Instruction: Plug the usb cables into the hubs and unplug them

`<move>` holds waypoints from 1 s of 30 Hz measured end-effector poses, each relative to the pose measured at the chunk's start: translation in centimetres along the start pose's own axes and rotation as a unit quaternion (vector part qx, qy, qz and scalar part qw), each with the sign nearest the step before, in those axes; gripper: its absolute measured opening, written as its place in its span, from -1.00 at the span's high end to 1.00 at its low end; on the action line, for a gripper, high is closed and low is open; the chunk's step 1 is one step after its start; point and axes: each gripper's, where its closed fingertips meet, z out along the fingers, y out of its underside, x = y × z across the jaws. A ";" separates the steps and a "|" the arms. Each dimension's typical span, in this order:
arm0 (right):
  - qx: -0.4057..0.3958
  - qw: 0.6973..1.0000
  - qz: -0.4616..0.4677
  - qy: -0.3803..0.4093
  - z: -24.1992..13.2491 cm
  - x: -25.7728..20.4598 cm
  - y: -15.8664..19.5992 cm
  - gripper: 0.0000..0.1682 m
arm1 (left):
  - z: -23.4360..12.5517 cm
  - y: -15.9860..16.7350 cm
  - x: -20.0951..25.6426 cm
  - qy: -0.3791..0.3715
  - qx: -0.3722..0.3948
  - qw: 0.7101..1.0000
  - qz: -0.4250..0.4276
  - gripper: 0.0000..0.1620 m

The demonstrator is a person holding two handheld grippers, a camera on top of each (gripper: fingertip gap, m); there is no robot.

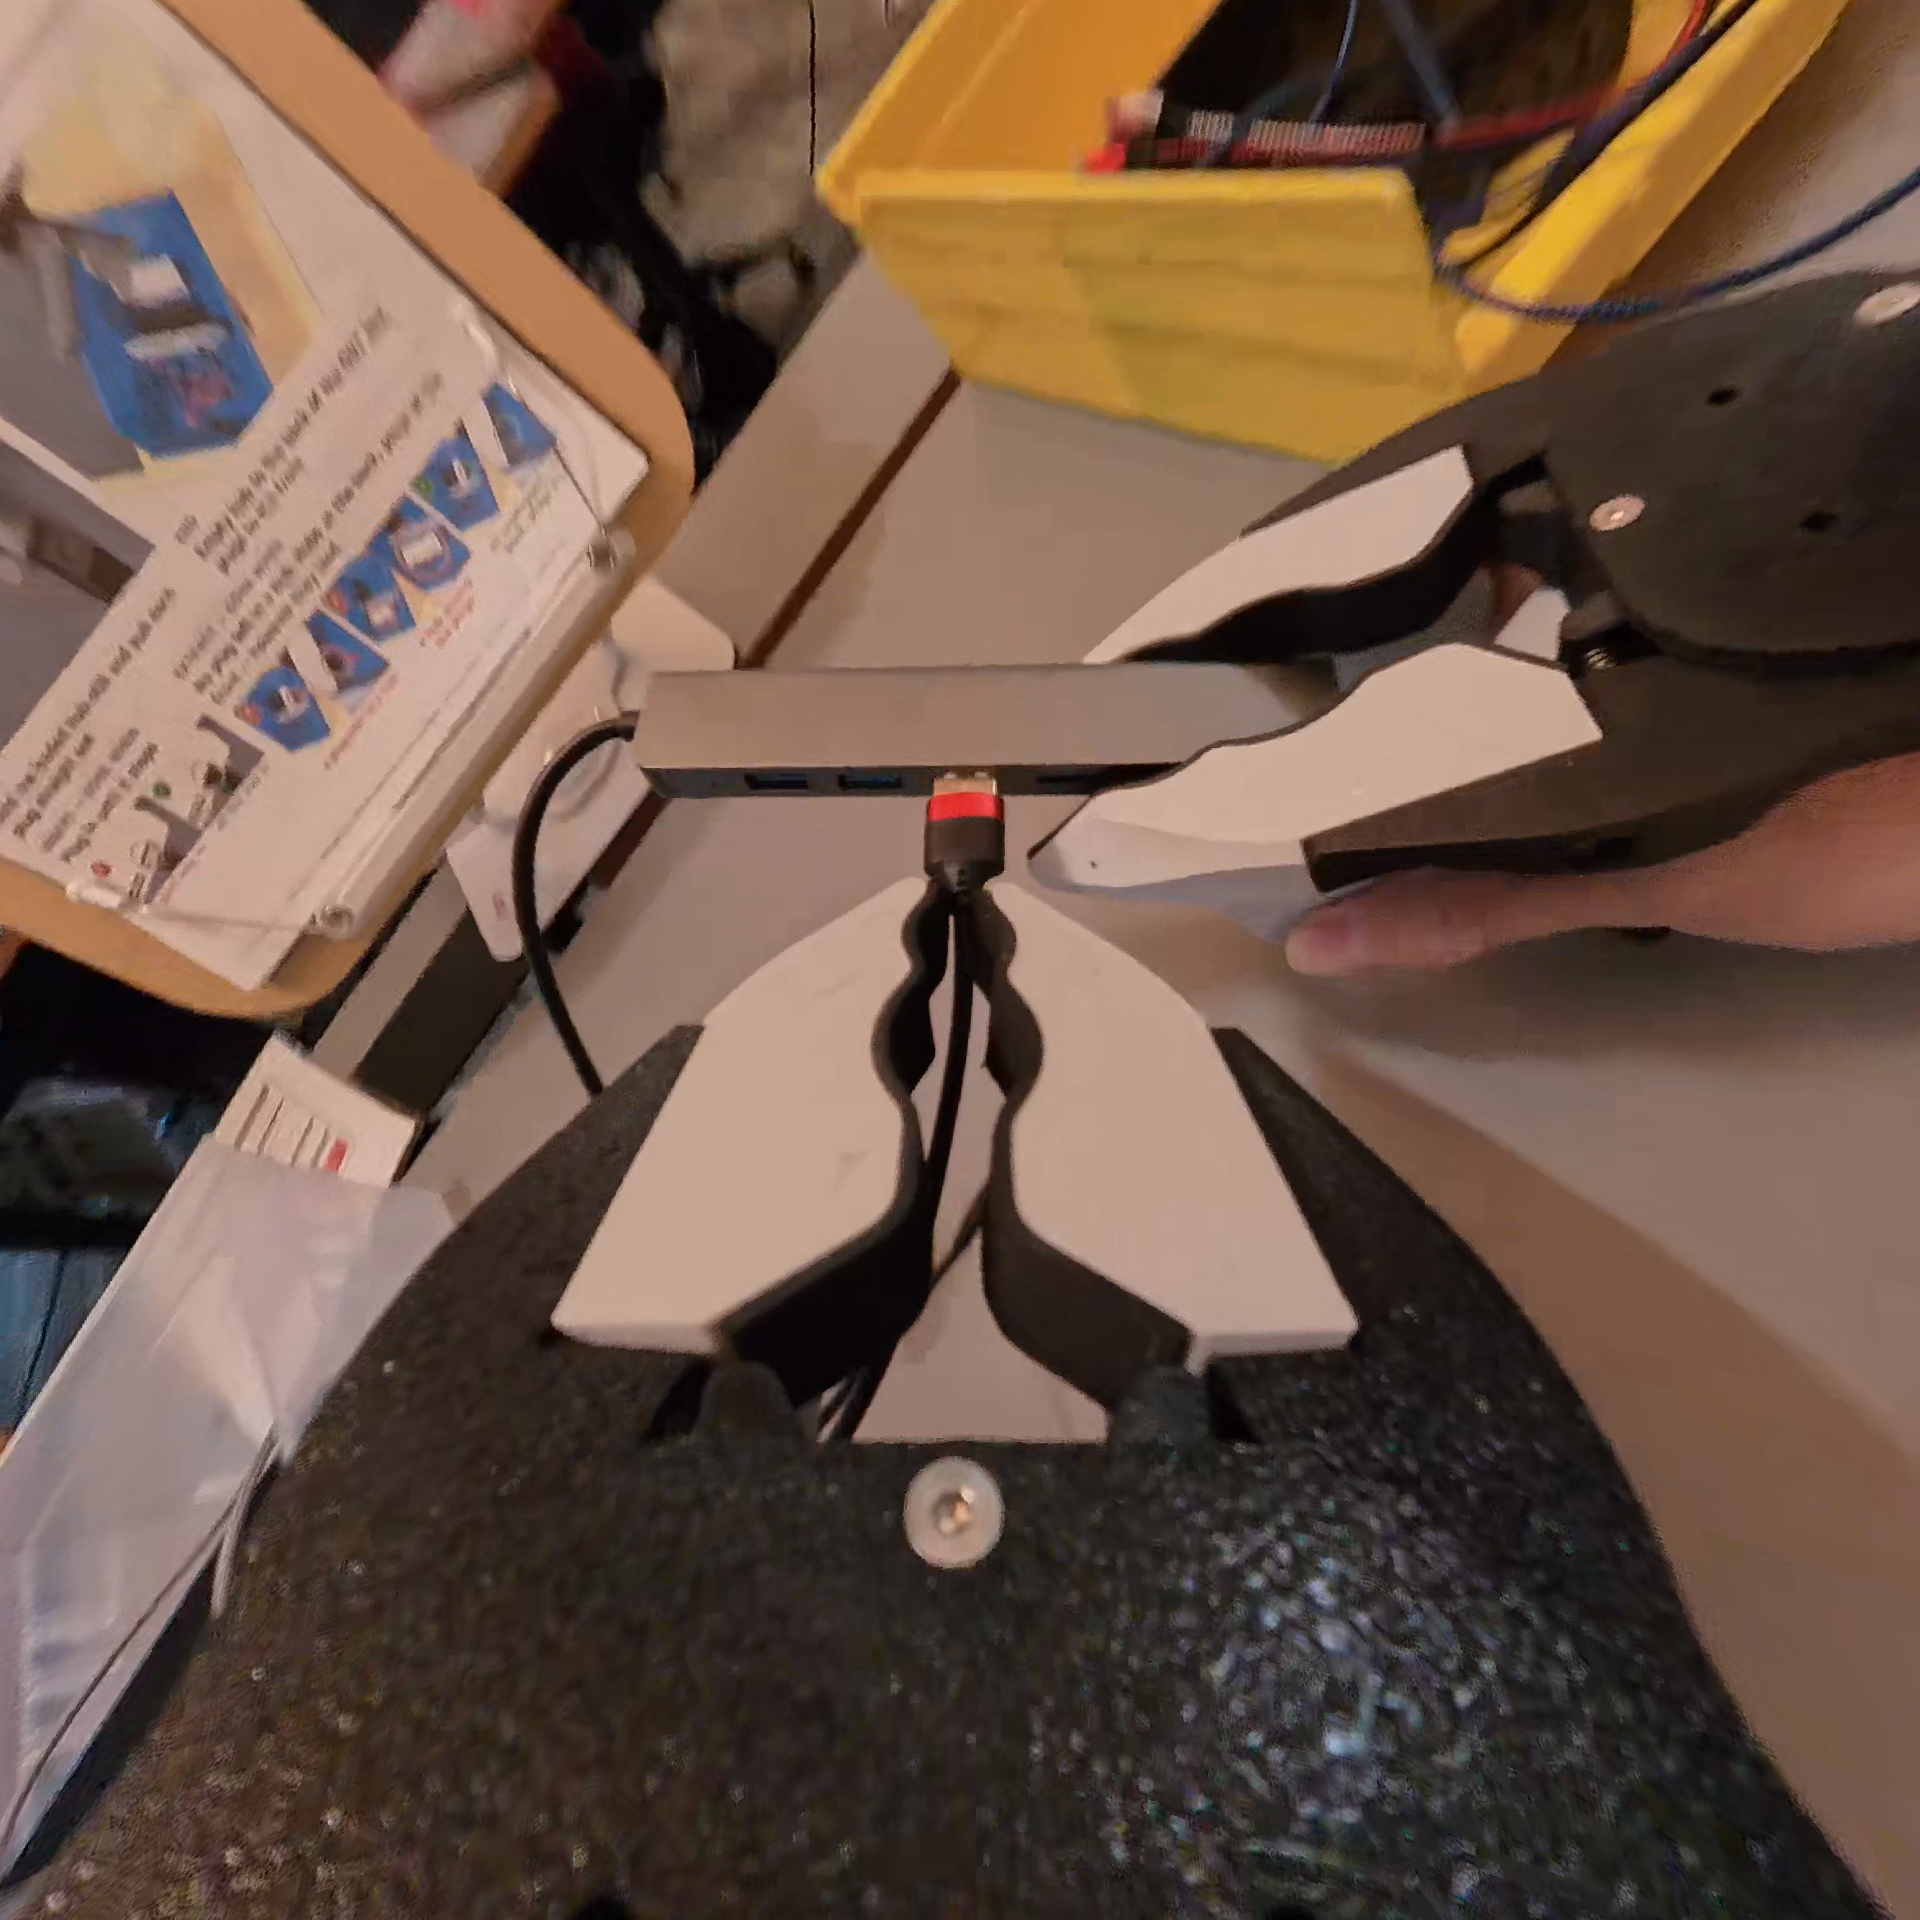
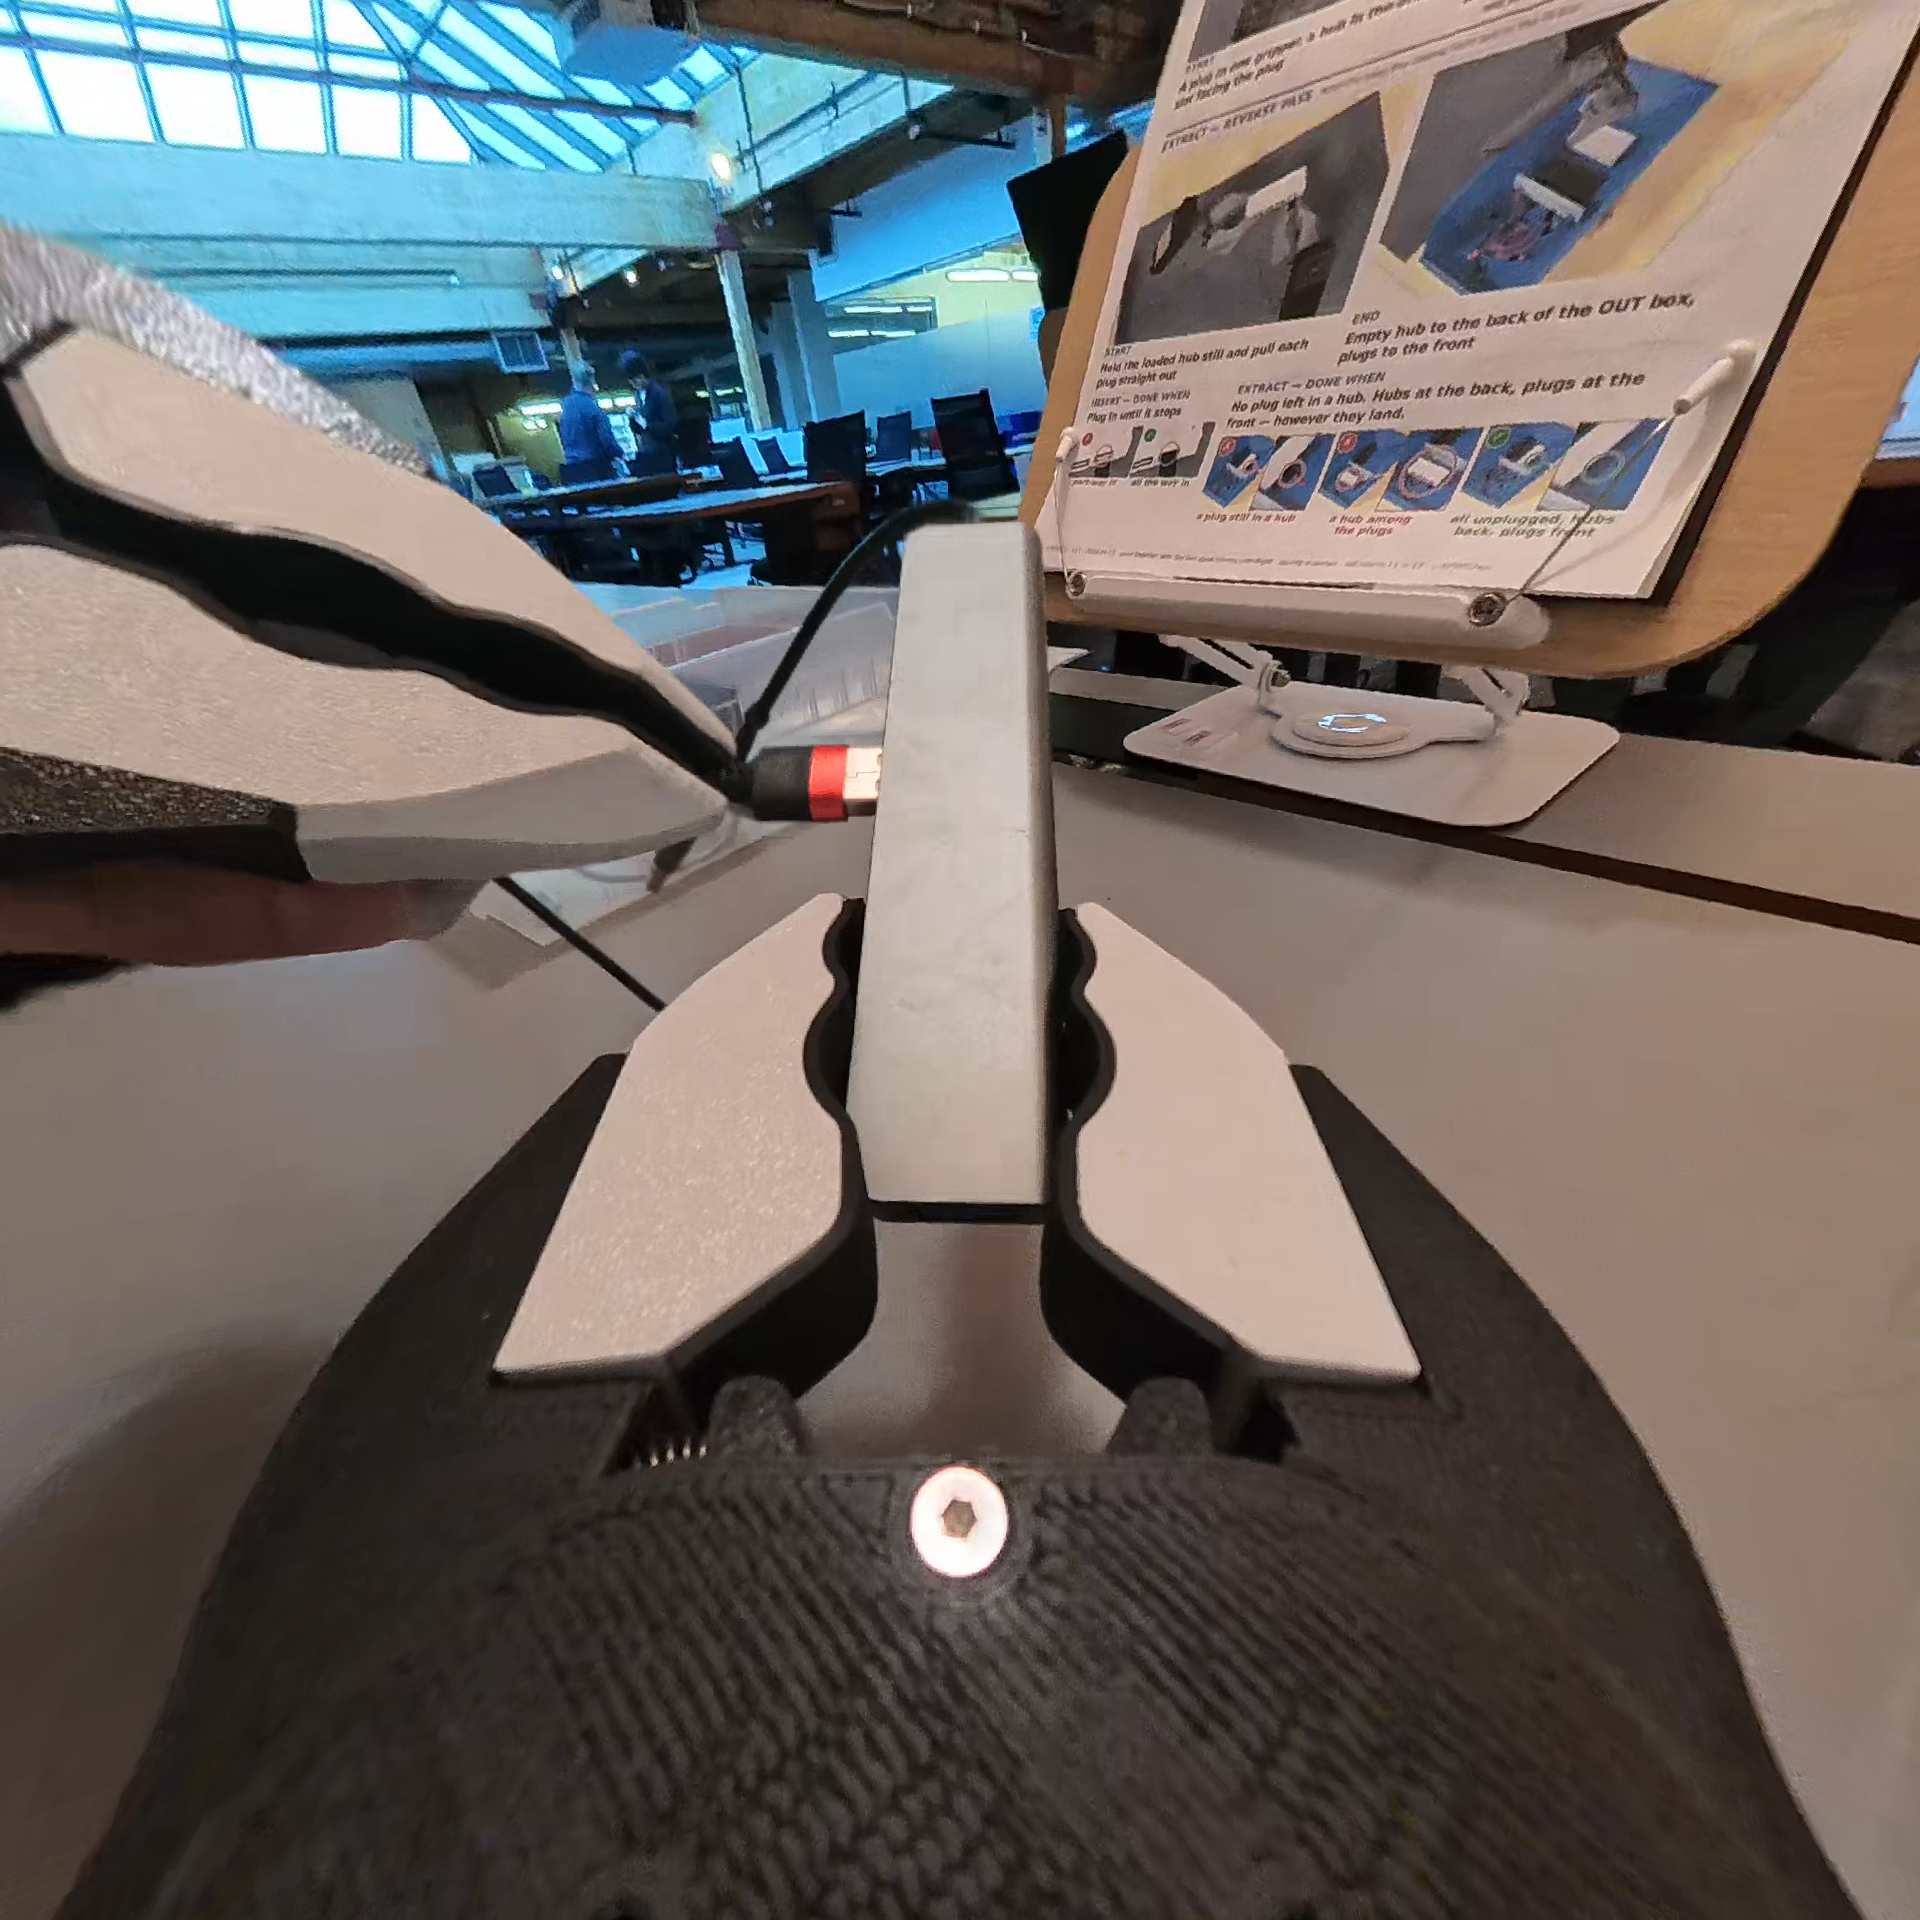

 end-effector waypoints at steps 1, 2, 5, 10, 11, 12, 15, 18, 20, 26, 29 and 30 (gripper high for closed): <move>0.008 1.000 0.020 -0.005 -0.1 0.1 -0.2 0.58 | 0.0 -0.5 0.0 0.000 0.034 0.999 0.003 0.95; 0.019 0.998 0.051 -0.015 -0.2 0.1 -0.4 0.58 | -0.1 -1.0 0.0 0.000 0.072 0.997 0.011 0.95; 0.032 0.996 0.074 -0.023 -0.3 0.2 -0.6 0.58 | -0.1 -1.5 0.1 -0.002 0.146 0.989 0.025 0.95; 0.035 0.996 0.077 -0.037 -0.2 -0.1 -0.7 0.58 | -0.2 -1.6 0.4 0.020 0.213 0.977 -0.002 0.91; 0.036 0.996 0.076 -0.037 -0.2 -0.2 -0.7 0.58 | -0.2 -1.6 0.4 0.022 0.217 0.976 -0.006 0.88; 0.036 0.996 0.077 -0.038 -0.2 -0.2 -0.7 0.58 | -0.2 -1.6 0.4 0.023 0.222 0.975 -0.011 0.88; 0.040 0.994 0.089 -0.045 -0.2 -0.2 -0.7 0.58 | -0.1 -1.6 0.2 0.011 0.228 0.973 -0.017 0.93; 0.044 0.993 0.094 -0.048 -0.3 -0.2 -0.8 0.58 | -0.1 -1.7 0.2 -0.002 0.230 0.973 -0.010 0.93; 0.046 0.993 0.099 -0.049 -0.3 -0.1 -0.9 0.58 | 0.0 -1.8 0.3 -0.008 0.229 0.973 -0.005 0.93; 0.051 0.991 0.112 -0.054 -0.3 -0.2 -0.9 0.58 | 0.1 -1.4 0.2 -0.016 0.218 0.976 -0.014 0.95; 0.050 0.992 0.104 -0.049 -0.3 -0.2 -0.9 0.58 | 0.1 -1.3 0.2 -0.014 0.218 0.976 -0.018 0.95; 0.052 0.992 0.102 -0.046 -0.3 -0.2 -0.9 0.58 | 0.1 -1.3 0.2 -0.014 0.221 0.975 -0.017 0.94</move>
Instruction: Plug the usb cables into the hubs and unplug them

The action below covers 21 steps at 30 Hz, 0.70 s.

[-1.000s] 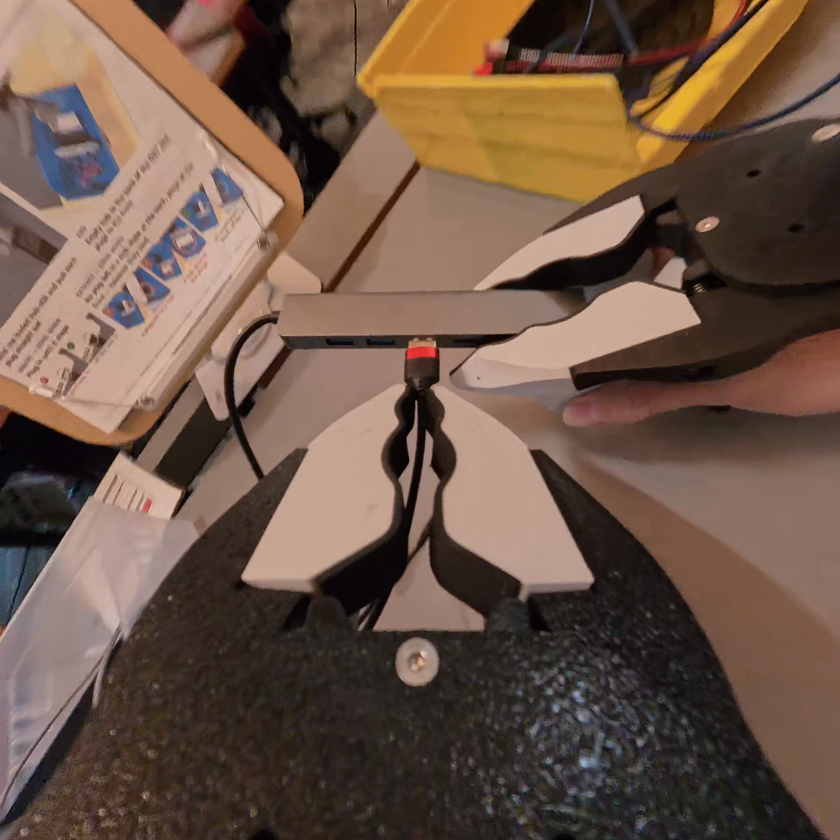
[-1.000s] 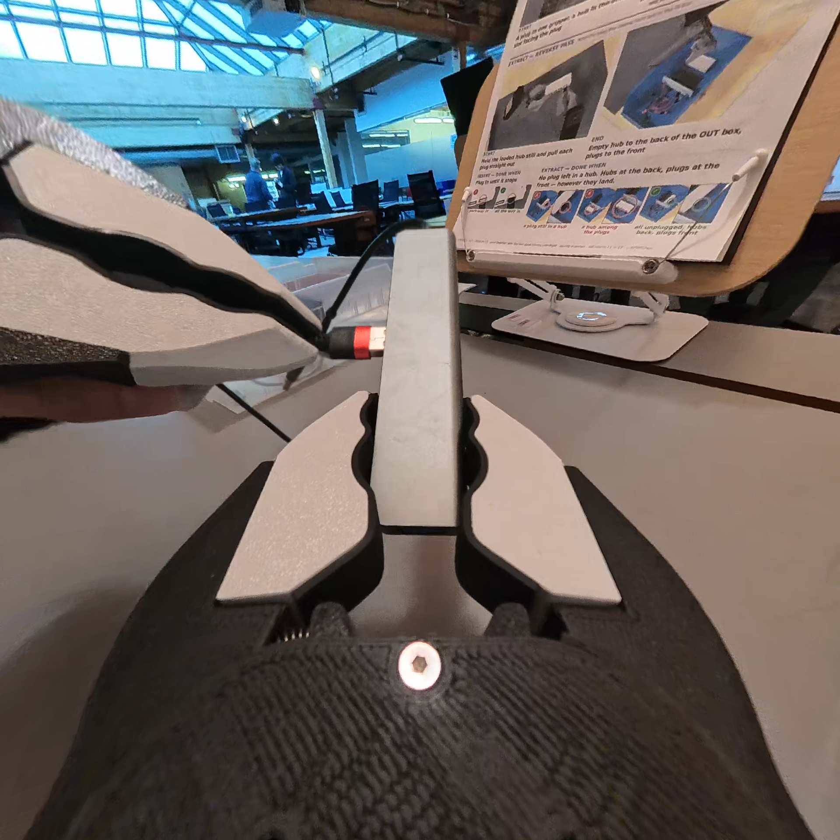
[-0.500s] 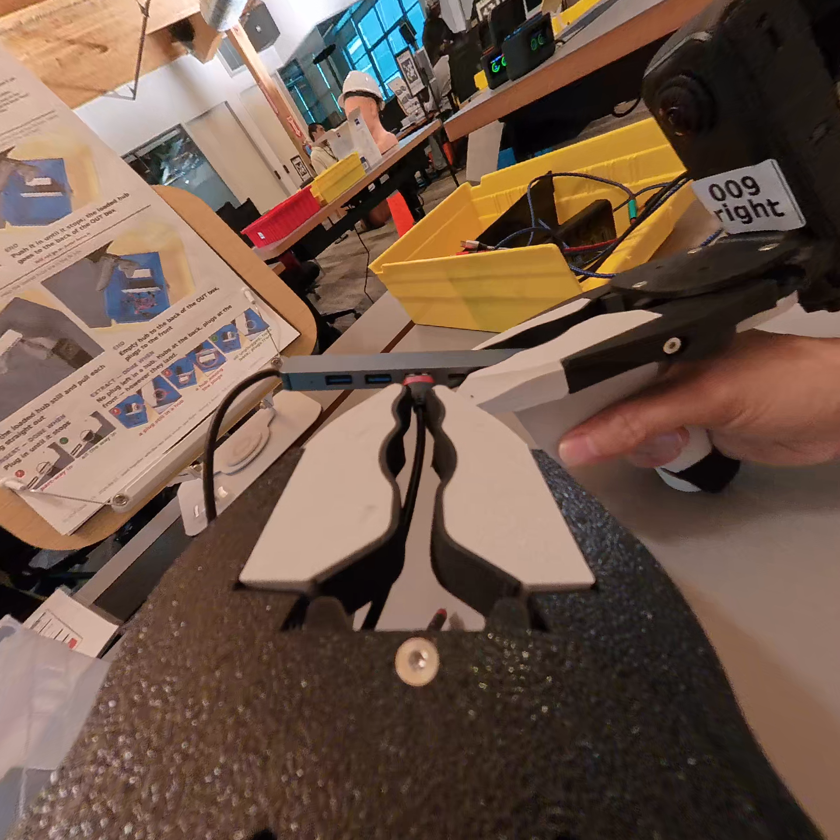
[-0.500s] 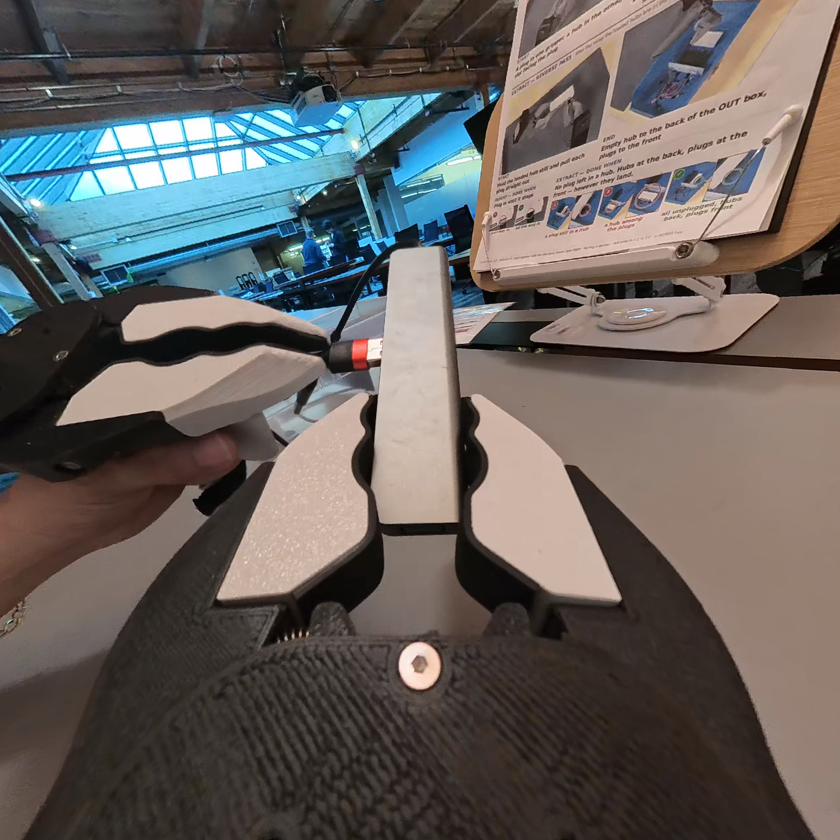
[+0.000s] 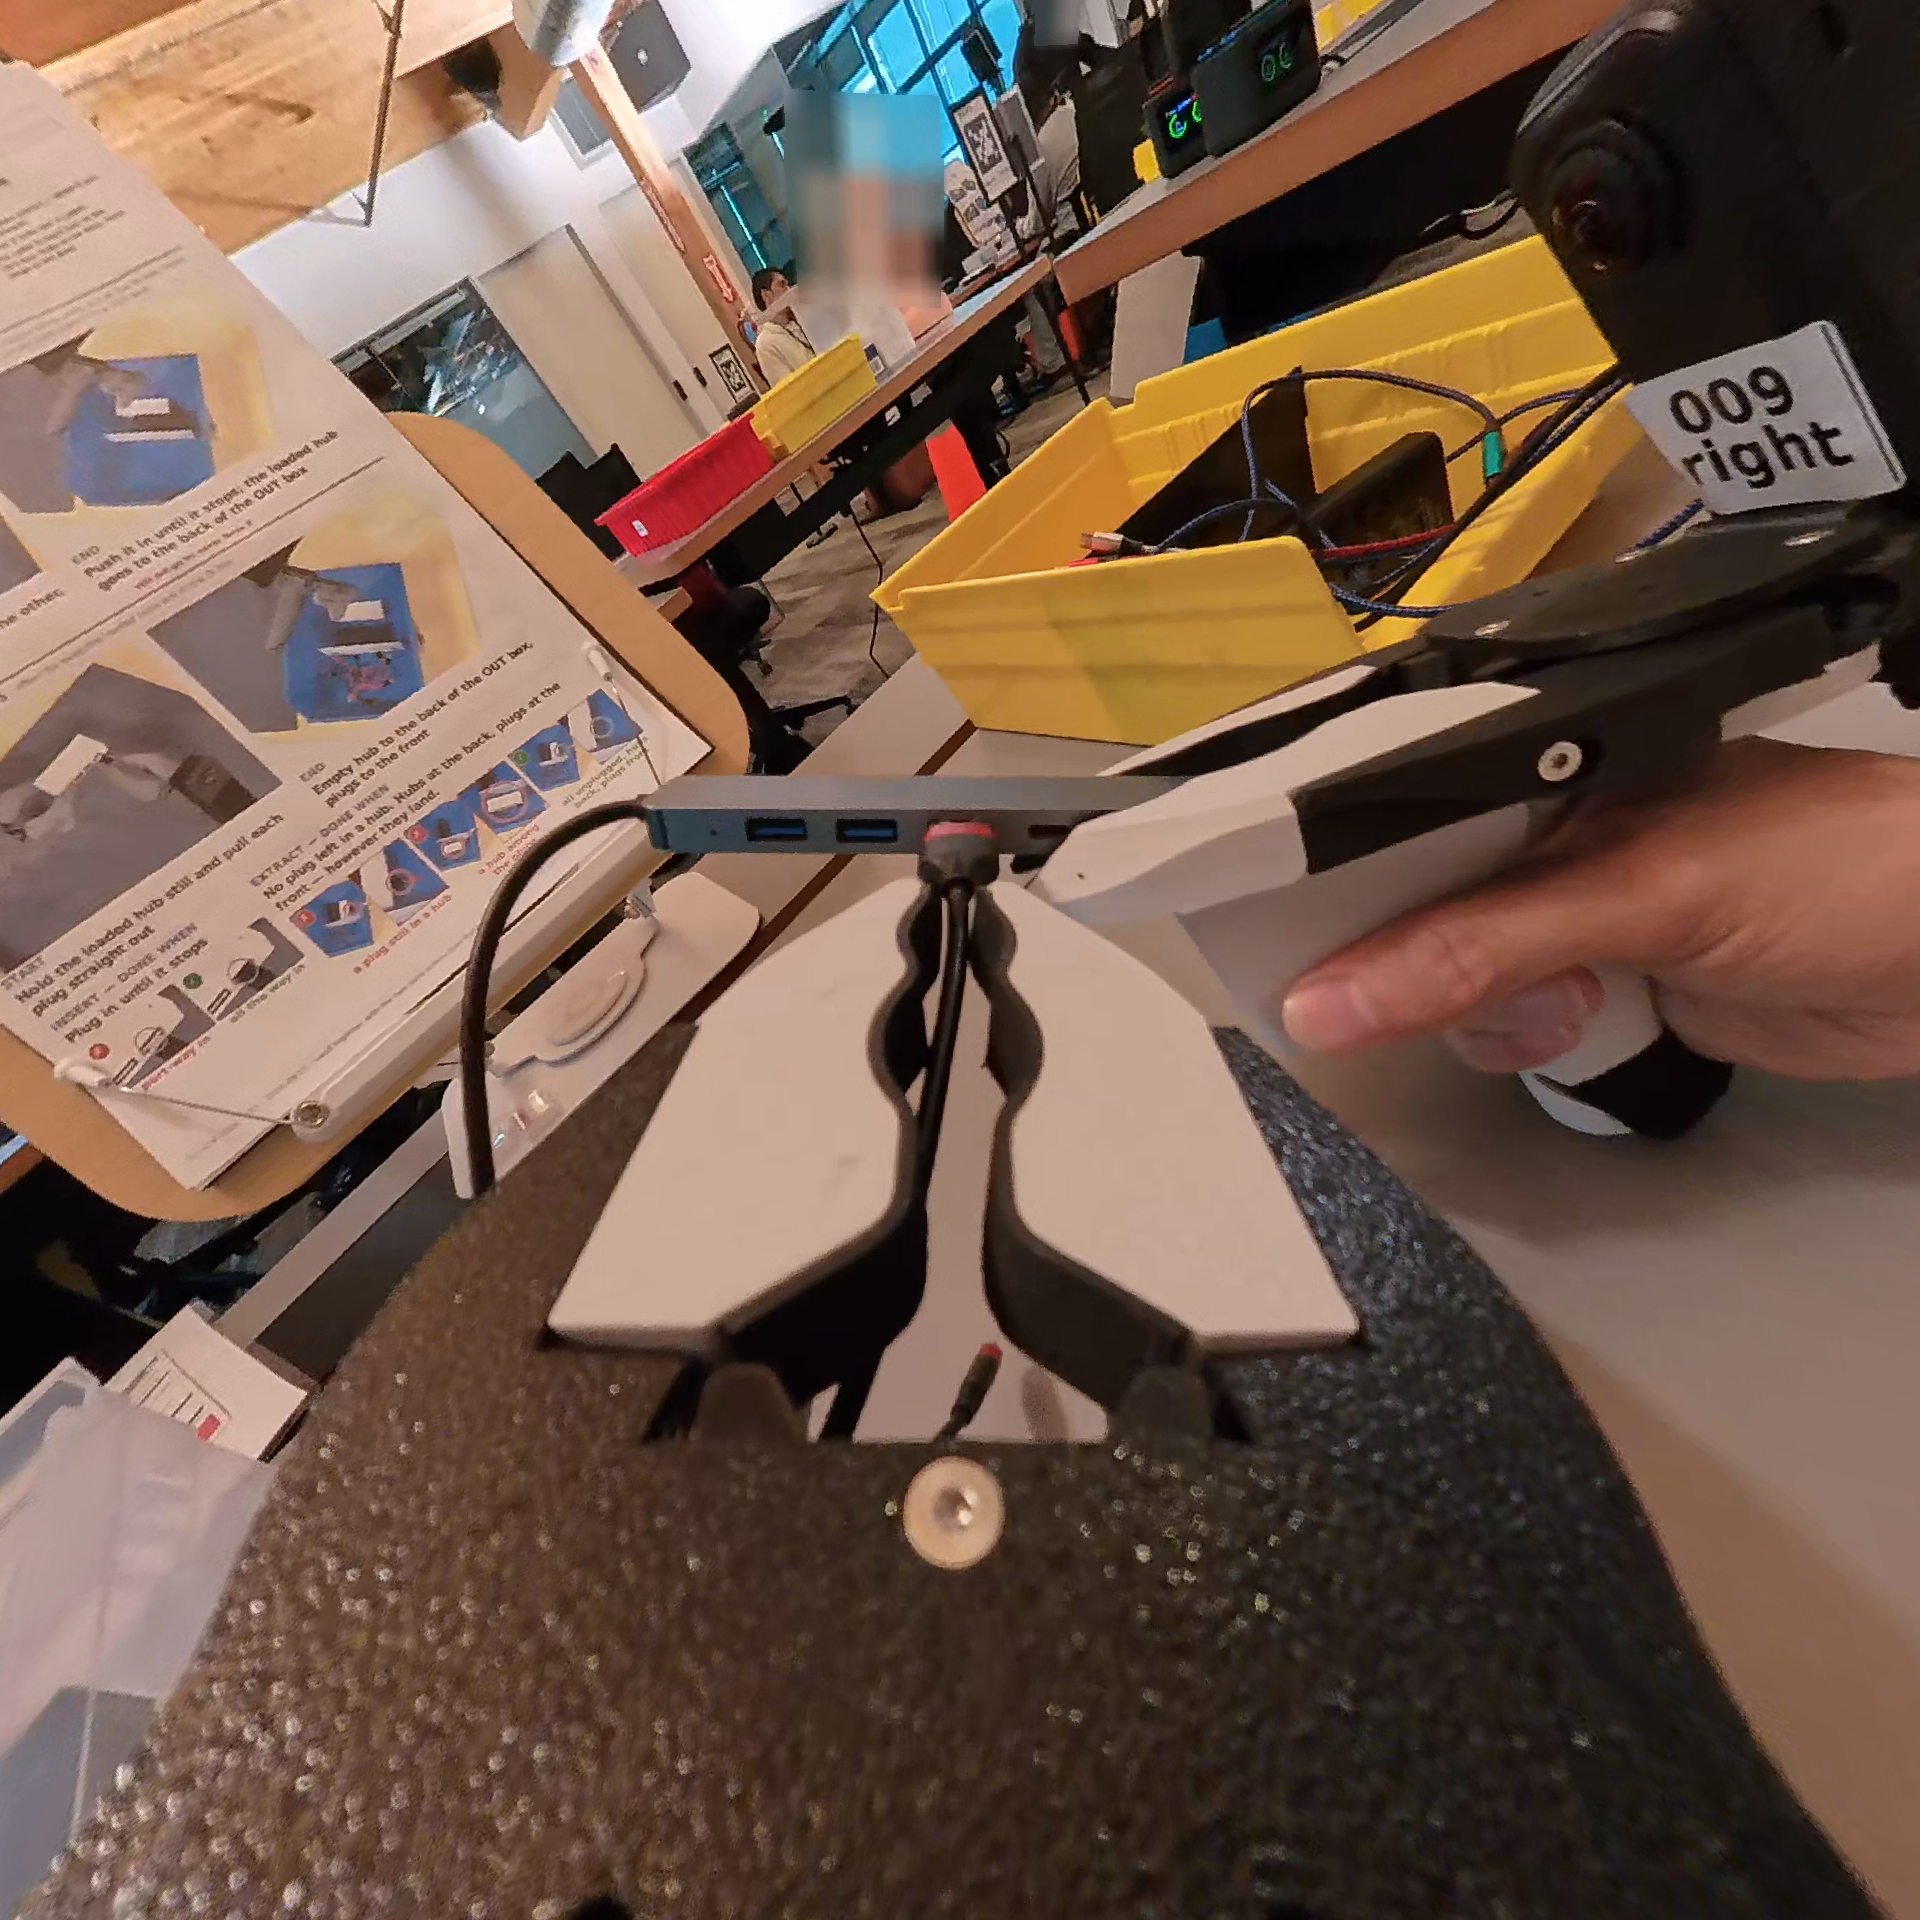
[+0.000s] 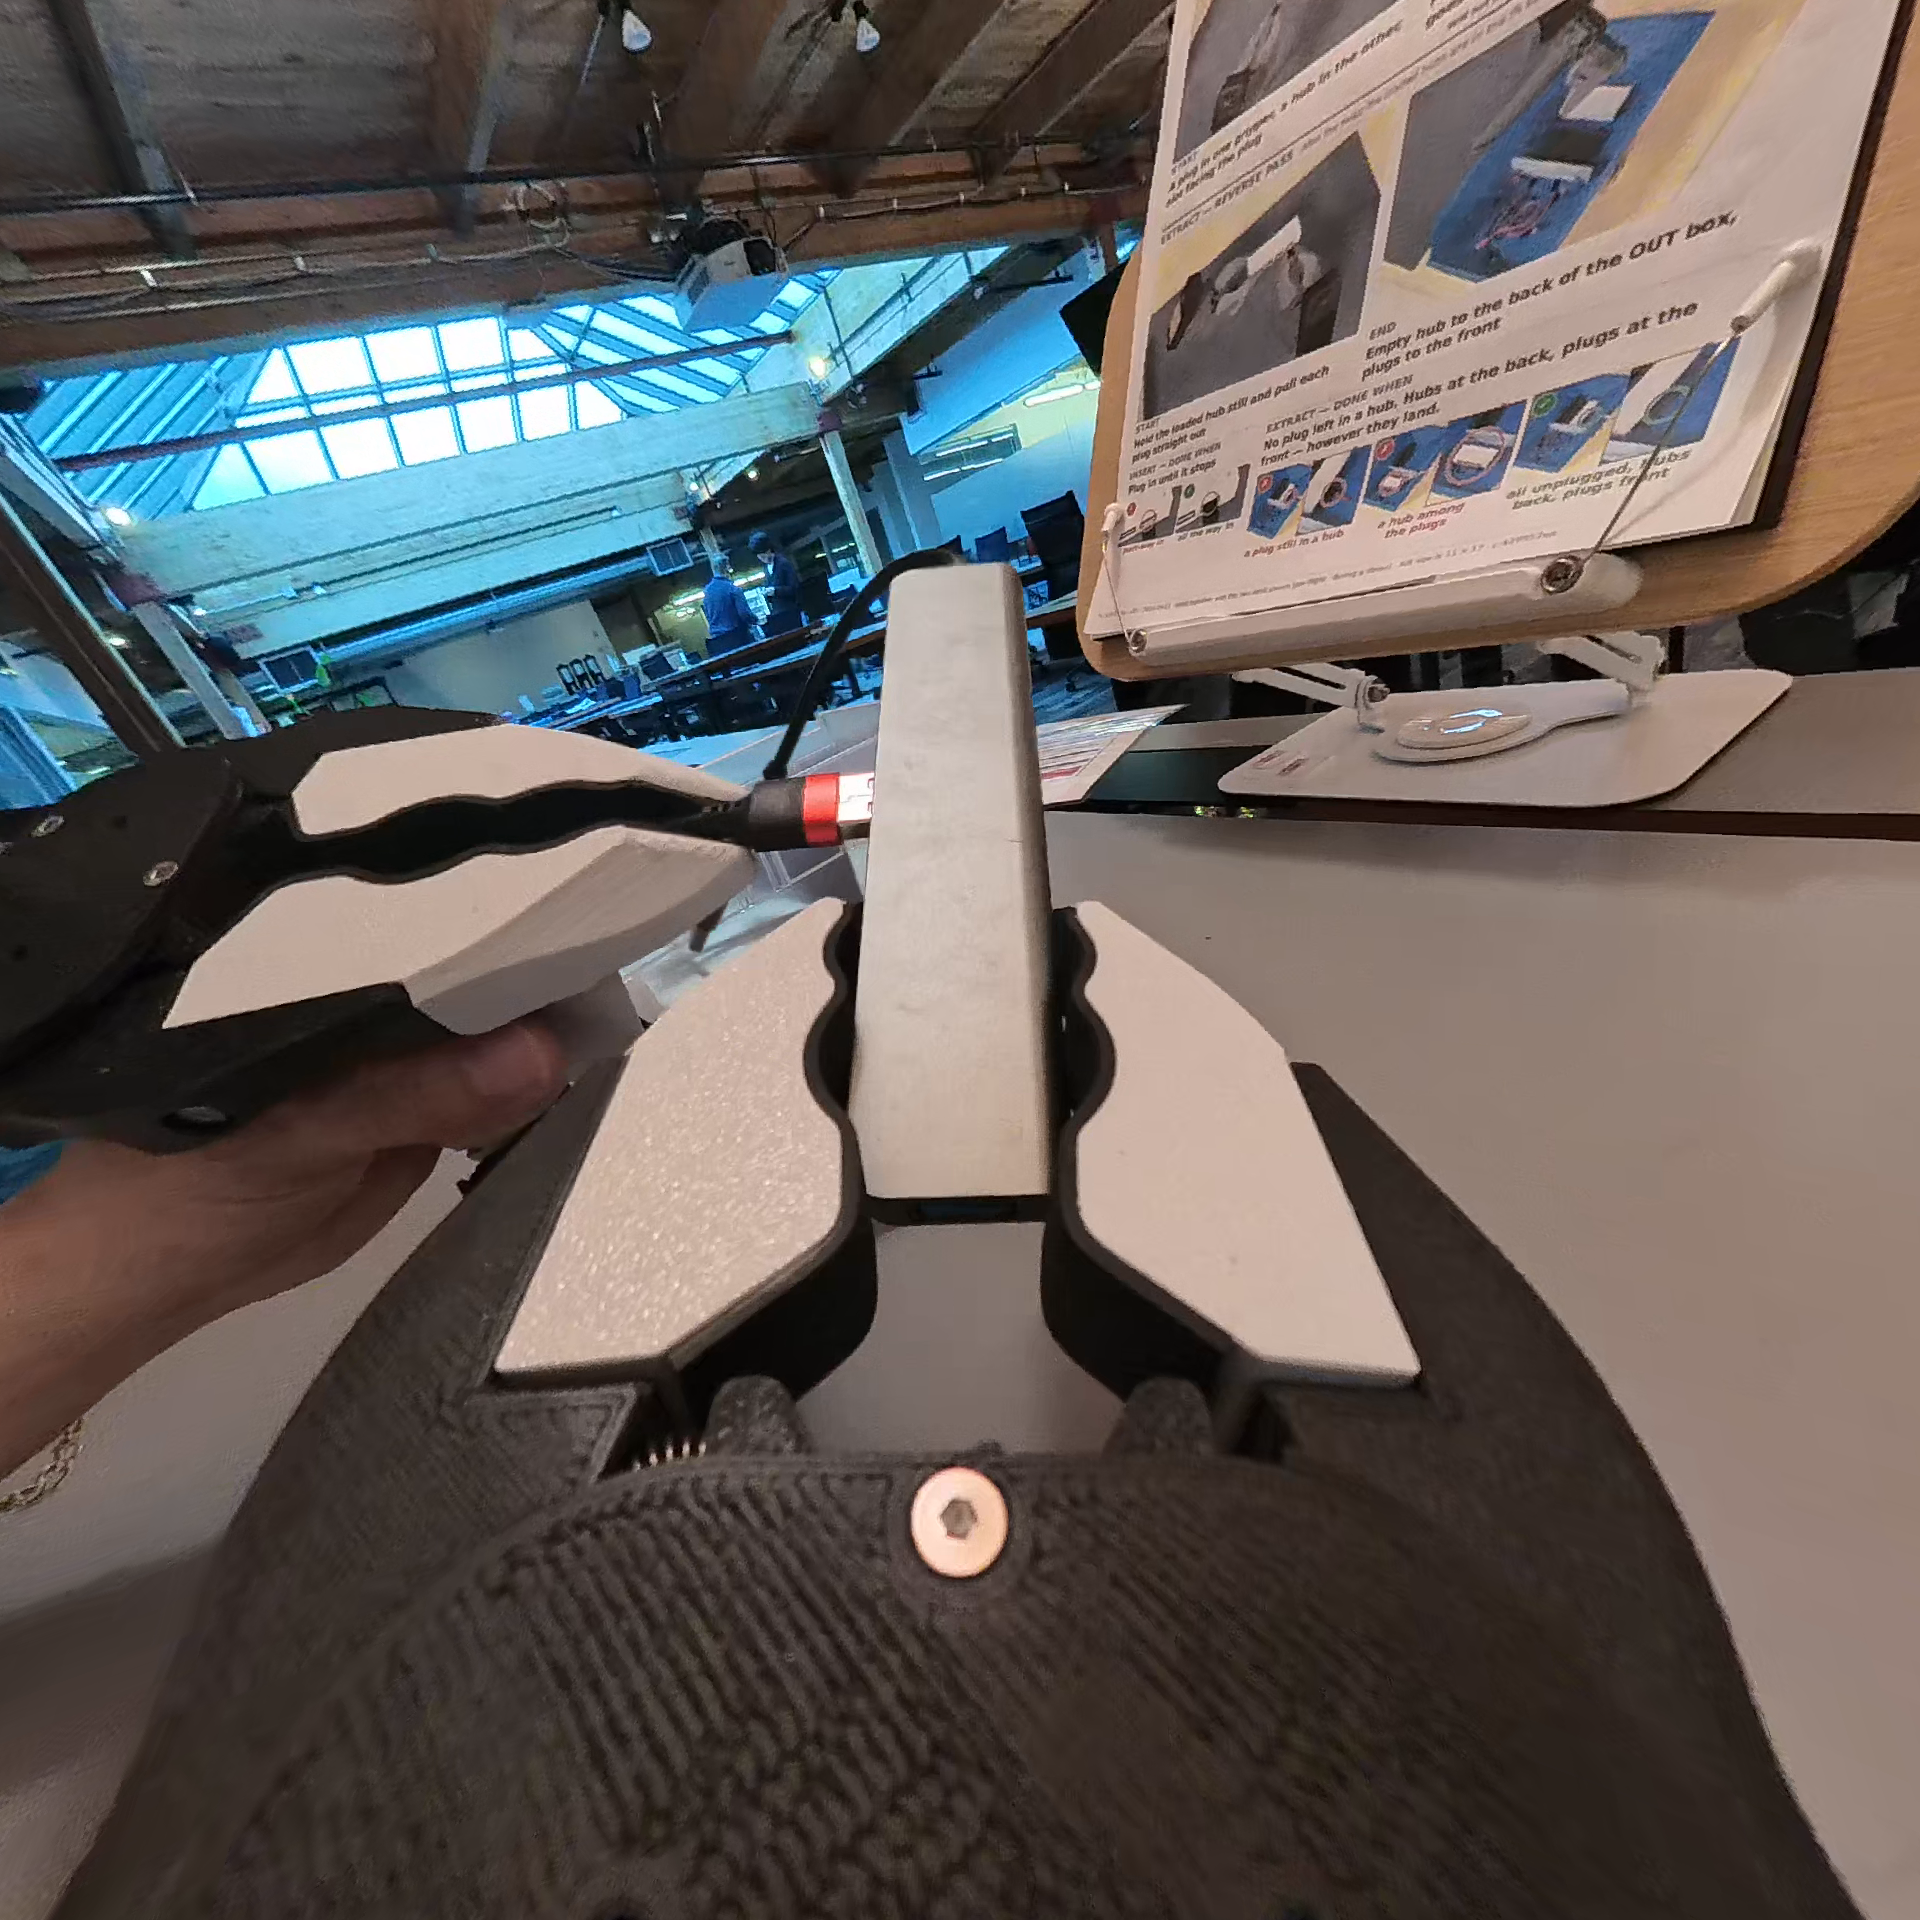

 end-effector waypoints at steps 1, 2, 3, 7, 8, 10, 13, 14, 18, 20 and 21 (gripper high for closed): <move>0.000 1.000 -0.001 0.002 0.0 0.0 0.0 0.58 | 0.0 -0.1 0.0 0.001 0.004 1.000 -0.001 0.93; -0.001 1.000 0.000 0.000 0.0 0.0 0.0 0.58 | -0.1 -0.2 0.0 0.001 0.008 1.000 -0.004 0.93; 0.000 1.000 0.001 0.001 0.0 0.1 0.0 0.58 | -0.1 -0.3 0.0 0.001 0.014 1.000 -0.009 0.92; -0.003 1.000 -0.003 -0.001 0.1 -0.1 0.1 0.58 | 0.0 -0.3 0.0 0.000 0.012 1.000 -0.017 0.92; -0.004 1.000 -0.002 -0.005 0.1 -0.2 0.1 0.58 | -0.1 -0.3 -0.1 -0.002 0.013 1.000 -0.015 0.93; -0.004 1.000 0.001 -0.013 0.1 -0.3 0.1 0.58 | -0.2 -0.4 -0.1 0.000 0.016 1.000 -0.014 0.93; -0.006 1.000 -0.011 -0.016 0.2 -0.5 0.1 0.58 | -0.4 -0.3 -0.1 0.000 0.010 1.000 -0.006 0.93; -0.006 1.000 -0.018 -0.017 0.2 -0.6 0.1 0.58 | -0.4 -0.3 -0.1 -0.002 0.006 1.000 -0.001 0.93; -0.014 0.999 -0.039 -0.011 0.4 -0.7 0.3 0.58 | -0.7 0.1 -0.3 -0.019 -0.017 0.999 0.029 0.93; -0.014 0.999 -0.037 -0.020 0.3 -0.9 0.3 0.58 | -0.8 0.0 -0.2 -0.020 -0.016 0.999 0.029 0.93; -0.021 0.999 -0.044 -0.016 0.3 -0.9 0.4 0.58 | -0.8 0.1 -0.2 -0.020 -0.022 0.999 0.031 0.93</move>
